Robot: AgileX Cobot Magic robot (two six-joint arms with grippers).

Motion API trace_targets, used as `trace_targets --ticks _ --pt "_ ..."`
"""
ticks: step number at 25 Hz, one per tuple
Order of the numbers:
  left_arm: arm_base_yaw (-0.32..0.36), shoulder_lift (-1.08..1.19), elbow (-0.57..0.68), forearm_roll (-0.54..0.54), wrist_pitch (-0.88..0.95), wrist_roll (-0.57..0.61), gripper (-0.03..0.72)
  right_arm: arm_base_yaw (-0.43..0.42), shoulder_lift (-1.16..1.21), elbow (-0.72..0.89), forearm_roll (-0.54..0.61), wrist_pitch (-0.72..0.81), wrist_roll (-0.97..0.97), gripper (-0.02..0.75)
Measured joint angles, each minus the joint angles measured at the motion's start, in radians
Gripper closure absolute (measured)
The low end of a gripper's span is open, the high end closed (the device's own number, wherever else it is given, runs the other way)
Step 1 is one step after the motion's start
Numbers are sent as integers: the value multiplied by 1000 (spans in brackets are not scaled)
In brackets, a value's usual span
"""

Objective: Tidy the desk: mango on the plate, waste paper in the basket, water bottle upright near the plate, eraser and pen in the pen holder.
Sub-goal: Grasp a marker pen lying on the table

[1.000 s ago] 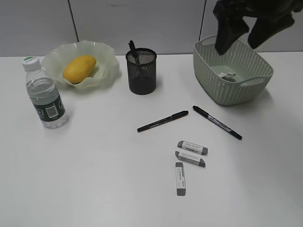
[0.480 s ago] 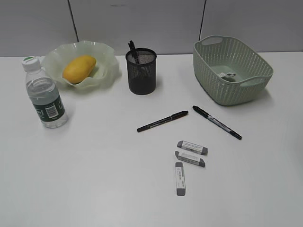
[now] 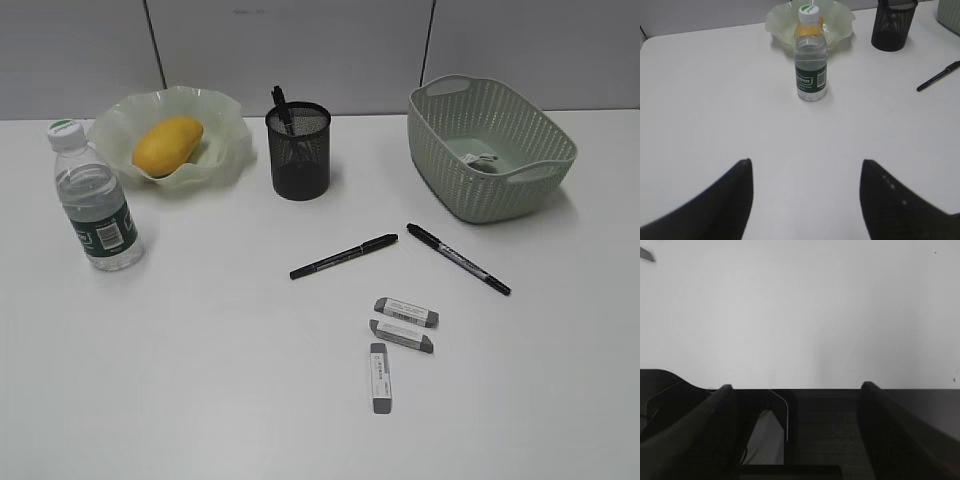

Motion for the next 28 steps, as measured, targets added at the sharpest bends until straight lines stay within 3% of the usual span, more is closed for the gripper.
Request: trace_targets --ticks 6,28 --pt "0 0 0 0 0 0 180 0 -180 107 2 -8 2 145" --pt "0 0 1 0 0 0 180 0 -749 112 1 -14 2 145"
